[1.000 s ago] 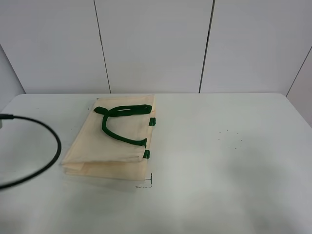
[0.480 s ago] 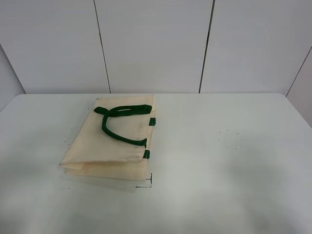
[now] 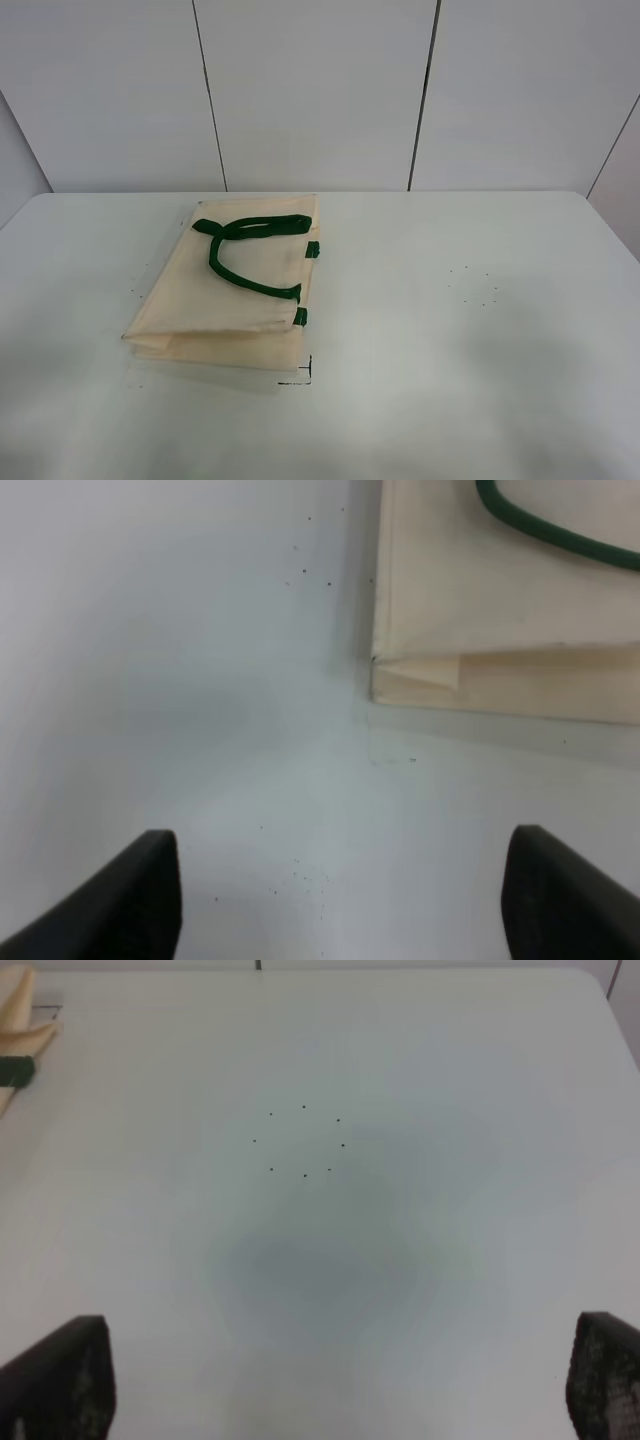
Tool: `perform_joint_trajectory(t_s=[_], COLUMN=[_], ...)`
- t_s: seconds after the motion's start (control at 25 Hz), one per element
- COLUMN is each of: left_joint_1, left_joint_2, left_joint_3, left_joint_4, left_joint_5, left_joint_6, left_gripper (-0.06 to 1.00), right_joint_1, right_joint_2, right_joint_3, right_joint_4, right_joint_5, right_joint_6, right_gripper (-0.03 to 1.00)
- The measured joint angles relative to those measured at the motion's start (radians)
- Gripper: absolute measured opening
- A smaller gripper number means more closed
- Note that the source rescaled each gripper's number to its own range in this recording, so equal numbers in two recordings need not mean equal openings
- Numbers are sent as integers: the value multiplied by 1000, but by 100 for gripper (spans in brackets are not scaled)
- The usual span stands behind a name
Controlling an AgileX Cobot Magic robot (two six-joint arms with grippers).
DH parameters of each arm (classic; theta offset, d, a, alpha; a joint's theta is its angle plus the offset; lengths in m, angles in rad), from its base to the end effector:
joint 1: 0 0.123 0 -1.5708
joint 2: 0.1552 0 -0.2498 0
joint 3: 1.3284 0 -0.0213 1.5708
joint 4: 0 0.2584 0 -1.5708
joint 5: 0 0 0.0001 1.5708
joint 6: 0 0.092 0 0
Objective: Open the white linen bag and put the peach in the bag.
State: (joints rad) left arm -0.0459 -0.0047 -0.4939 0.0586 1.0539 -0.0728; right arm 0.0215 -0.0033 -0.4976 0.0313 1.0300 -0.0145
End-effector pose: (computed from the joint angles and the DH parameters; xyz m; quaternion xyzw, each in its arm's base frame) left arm 0.0387 0.0029 0.2796 -0.0125 0.8514 -0.0018 0.5244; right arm 0.0393 0.0033 0.2825 -0.0156 0.8446 0.0175 0.5348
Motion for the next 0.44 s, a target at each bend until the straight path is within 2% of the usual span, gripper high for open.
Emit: perform_joint_trajectory(t_s=[0.44], left_joint_1=[0], left_joint_2=[0], left_joint_3=[0], left_joint_4=[0], left_joint_5=[0], left_joint_6=[2], left_gripper=[100], right_joint_1=[0], right_joint_2=[0], right_joint_3=[0], right_joint_4=[0], right_joint_5=[0], right_joint_6=[0], right_gripper=[100])
